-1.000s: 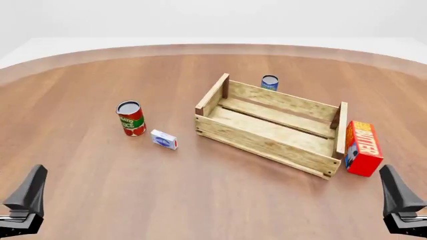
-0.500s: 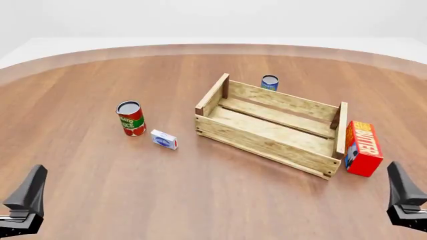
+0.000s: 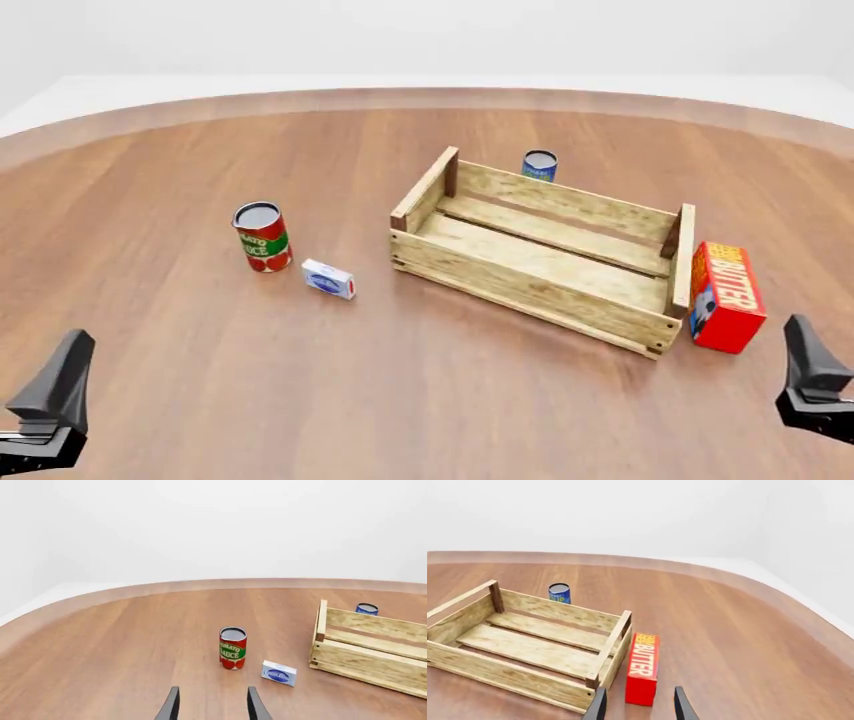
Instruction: Pick up the butter and put it in the tray.
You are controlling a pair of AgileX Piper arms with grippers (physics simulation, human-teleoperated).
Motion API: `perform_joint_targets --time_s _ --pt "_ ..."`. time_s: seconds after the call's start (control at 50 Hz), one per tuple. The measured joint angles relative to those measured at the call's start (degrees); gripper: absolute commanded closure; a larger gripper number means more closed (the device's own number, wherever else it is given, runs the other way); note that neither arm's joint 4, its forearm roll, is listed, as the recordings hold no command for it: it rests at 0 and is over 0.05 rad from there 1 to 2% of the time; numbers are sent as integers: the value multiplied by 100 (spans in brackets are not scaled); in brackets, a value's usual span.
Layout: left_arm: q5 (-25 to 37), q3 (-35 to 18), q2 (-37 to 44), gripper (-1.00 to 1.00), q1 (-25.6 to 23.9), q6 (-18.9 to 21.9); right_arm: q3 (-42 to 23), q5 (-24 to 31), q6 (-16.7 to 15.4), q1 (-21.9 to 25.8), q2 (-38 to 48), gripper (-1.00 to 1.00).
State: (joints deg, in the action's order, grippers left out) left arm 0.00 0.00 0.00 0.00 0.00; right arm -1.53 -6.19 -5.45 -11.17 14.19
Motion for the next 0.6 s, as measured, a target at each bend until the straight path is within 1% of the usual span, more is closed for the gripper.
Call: perform_joint_targets --time_s 0.12,0.6 --pt "0 0 0 -100 0 0 32 -212 -80 -59 235 -100" --pt "0 0 0 -100 0 0 138 -1503 -213 -118 1651 -100"
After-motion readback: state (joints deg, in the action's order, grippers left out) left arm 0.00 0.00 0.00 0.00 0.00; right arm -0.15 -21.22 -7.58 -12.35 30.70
